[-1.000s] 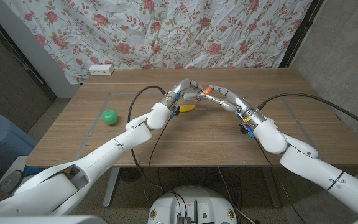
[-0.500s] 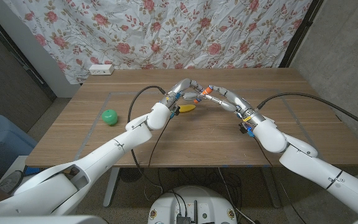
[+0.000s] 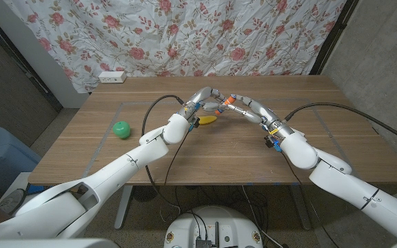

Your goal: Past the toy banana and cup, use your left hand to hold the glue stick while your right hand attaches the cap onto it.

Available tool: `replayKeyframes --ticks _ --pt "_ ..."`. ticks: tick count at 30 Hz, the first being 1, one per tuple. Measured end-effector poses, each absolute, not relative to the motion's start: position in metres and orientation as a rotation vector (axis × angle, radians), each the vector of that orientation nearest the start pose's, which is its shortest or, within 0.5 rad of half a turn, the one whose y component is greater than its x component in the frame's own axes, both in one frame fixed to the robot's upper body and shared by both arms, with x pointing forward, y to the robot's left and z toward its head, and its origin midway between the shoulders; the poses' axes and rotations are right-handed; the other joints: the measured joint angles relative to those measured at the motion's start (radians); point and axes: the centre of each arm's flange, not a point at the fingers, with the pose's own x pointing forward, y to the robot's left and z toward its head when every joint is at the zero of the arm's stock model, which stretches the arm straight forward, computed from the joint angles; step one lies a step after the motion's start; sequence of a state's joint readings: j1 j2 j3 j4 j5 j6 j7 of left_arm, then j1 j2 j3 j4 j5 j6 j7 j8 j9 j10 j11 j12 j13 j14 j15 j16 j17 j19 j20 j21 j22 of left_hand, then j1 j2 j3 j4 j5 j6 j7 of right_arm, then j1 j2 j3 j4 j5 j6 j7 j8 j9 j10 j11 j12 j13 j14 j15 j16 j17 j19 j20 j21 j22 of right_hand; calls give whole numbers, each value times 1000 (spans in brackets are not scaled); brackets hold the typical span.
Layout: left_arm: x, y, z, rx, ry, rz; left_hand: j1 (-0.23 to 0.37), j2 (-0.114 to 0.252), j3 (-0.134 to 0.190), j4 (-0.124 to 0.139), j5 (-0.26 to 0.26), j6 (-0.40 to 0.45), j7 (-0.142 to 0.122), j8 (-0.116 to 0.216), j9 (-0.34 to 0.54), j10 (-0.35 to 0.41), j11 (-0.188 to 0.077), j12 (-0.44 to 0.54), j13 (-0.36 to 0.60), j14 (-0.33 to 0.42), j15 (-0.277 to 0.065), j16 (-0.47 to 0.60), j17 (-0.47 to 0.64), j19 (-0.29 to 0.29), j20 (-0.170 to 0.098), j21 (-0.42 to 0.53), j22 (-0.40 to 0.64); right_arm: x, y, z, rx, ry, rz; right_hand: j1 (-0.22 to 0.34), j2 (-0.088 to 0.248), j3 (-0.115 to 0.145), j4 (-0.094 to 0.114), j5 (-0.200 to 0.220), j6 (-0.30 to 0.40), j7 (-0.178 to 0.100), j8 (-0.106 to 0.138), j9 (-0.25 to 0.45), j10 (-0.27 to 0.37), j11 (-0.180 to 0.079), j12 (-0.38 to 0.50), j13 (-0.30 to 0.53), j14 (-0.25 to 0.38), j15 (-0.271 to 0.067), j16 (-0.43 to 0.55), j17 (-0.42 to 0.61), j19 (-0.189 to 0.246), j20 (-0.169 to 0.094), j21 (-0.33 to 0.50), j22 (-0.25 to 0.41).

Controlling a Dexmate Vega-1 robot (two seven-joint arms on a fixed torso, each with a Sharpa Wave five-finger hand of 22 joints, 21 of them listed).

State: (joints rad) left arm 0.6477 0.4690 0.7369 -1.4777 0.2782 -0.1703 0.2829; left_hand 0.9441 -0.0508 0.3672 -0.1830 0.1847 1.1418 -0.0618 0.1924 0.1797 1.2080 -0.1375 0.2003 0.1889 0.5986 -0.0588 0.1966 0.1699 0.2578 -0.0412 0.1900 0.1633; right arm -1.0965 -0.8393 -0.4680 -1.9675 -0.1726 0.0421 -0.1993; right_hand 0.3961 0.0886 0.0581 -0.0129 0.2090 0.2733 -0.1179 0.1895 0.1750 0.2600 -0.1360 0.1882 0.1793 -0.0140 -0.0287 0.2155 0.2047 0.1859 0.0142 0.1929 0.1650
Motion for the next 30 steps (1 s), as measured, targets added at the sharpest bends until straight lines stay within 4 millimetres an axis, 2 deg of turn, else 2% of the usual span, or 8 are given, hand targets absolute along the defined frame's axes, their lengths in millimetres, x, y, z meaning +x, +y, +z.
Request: replayKeyframes --ticks 6,10,30 --pt "610 89 26 864 -951 -195 0 0 -6 6 0 0 0 0 0 2 -8 -3 0 0 0 0 0 0 0 0 0 523 -195 -42 -913 -791 203 0 0 3 -5 0 6 -2 4 1 12 2 0 1 7 0 0 0 11 4 0 0" --pt "610 89 25 862 -947 -205 0 0 -12 12 -3 0 0 0 0 1 -23 -12 6 -4 4 -7 0 0 0 -5 2 523 -196 -42 -905 -795 197 8 8 7 -9 0 11 -7 6 2 12 2 0 4 7 0 0 0 11 4 0 0" --pt "614 94 23 863 -927 -225 -1 1 -23 23 -3 -1 -1 0 0 -6 -31 -16 6 -11 3 -7 0 -8 0 -7 2 524 -204 -35 -836 -822 155 19 18 13 -15 0 22 -18 8 2 19 5 4 2 7 0 0 0 14 7 0 0"
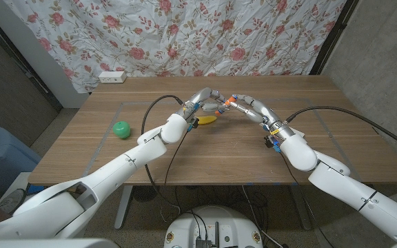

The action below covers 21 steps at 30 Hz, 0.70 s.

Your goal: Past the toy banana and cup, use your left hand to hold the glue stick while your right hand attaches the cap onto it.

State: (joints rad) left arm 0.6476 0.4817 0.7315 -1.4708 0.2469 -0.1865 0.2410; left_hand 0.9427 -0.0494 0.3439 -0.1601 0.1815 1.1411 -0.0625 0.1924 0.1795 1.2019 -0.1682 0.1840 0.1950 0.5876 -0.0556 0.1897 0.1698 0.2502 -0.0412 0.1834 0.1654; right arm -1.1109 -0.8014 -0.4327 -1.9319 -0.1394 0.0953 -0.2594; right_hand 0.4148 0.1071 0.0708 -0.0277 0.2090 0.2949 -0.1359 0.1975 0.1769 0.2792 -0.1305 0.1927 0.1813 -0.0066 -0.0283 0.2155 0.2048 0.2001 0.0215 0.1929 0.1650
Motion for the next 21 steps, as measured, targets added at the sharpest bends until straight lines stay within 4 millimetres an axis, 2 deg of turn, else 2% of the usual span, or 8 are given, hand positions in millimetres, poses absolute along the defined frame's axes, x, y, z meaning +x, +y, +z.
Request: replayKeyframes --ticks 3,6,15,21 --pt "614 95 23 864 -924 -227 0 0 0 0 0 0 0 0 0 0 0 0 0 -4 4 0 0 0 0 0 0 524 -206 -34 -832 -824 148 0 0 0 0 0 0 0 0 0 0 0 0 0 5 5 0 0 0 1 0 0" --pt "615 95 22 868 -921 -230 0 0 0 0 0 0 0 0 0 0 0 0 0 -4 4 0 0 0 0 0 0 524 -207 -32 -825 -825 142 0 0 0 0 0 0 0 0 0 0 0 0 0 5 5 0 0 1 13 0 0" --pt "615 98 23 888 -912 -244 0 0 -6 0 0 -2 -2 0 0 -2 -2 0 0 -8 0 0 0 -1 1 0 0 528 -213 -28 -811 -827 130 -7 7 4 -4 0 0 0 0 0 0 0 0 3 5 5 8 0 1 13 0 0" --pt "612 102 27 923 -909 -250 -3 3 -13 1 0 -20 -20 0 0 -14 -14 0 -1 -16 1 -5 -2 -21 0 0 0 531 -218 -26 -793 -822 123 -7 7 4 -4 0 0 0 -6 0 0 0 0 3 5 5 8 0 1 13 0 0"
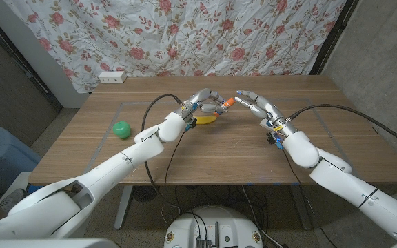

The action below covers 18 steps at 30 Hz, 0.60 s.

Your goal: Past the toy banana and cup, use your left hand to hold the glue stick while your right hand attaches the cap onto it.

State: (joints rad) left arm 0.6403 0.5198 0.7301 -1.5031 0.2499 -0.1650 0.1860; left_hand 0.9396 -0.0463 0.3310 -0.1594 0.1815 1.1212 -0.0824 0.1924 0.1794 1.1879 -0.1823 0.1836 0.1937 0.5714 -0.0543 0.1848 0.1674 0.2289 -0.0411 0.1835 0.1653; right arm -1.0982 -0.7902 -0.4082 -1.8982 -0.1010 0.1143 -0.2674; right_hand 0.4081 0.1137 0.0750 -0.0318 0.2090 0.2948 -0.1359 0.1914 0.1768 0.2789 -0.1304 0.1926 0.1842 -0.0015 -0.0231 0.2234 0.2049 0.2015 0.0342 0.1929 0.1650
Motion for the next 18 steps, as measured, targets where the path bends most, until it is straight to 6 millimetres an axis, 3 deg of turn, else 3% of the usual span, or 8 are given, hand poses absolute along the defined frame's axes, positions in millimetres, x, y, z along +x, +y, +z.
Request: replayKeyframes --ticks 4,18 --pt "611 104 29 946 -905 -253 -12 12 -1 -1 4 -9 -9 0 0 -9 -9 -3 0 -7 1 -4 0 -10 1 0 0 533 -222 -24 -786 -817 118 -5 5 0 0 0 0 0 0 0 5 5 0 0 11 -11 0 0 11 10 0 0" --pt "605 114 33 1047 -874 -268 -17 17 -10 -1 4 -27 -27 0 0 -24 -24 -4 0 -29 1 -4 0 -18 3 0 0 545 -236 -19 -759 -794 104 -24 12 0 0 0 -28 6 -11 0 -20 27 -12 0 47 -3 15 2 36 -1 0 0"
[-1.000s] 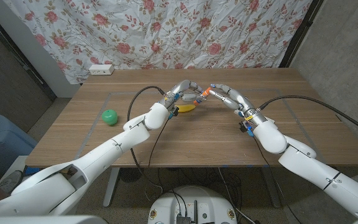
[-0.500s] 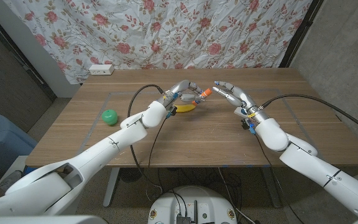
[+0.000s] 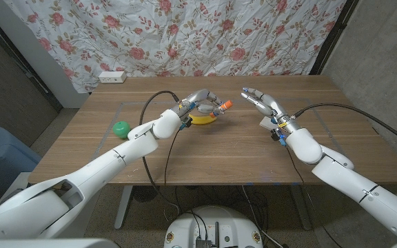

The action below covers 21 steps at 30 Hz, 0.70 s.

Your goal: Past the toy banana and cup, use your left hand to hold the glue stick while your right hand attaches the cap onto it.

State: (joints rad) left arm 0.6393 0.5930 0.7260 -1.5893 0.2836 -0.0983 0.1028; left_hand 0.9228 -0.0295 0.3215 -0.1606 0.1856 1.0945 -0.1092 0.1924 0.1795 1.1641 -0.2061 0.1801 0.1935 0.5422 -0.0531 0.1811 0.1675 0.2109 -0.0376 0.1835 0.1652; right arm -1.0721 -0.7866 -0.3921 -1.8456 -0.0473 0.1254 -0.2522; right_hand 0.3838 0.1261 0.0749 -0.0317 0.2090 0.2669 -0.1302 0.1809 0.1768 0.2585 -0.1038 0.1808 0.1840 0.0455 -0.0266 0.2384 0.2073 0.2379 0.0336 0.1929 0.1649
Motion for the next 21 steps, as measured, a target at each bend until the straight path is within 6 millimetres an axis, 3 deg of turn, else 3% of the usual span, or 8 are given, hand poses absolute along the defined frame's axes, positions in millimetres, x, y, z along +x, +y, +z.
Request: replayKeyframes --ticks 21 --pt "598 126 38 1247 -836 -266 -9 9 -7 1 3 -22 -22 0 0 -16 -16 -3 -1 -10 3 0 0 -17 -3 0 0 564 -263 -19 -606 -737 123 -34 -5 0 0 0 -18 7 0 0 -14 7 0 -3 14 -11 0 0 10 -10 0 0"
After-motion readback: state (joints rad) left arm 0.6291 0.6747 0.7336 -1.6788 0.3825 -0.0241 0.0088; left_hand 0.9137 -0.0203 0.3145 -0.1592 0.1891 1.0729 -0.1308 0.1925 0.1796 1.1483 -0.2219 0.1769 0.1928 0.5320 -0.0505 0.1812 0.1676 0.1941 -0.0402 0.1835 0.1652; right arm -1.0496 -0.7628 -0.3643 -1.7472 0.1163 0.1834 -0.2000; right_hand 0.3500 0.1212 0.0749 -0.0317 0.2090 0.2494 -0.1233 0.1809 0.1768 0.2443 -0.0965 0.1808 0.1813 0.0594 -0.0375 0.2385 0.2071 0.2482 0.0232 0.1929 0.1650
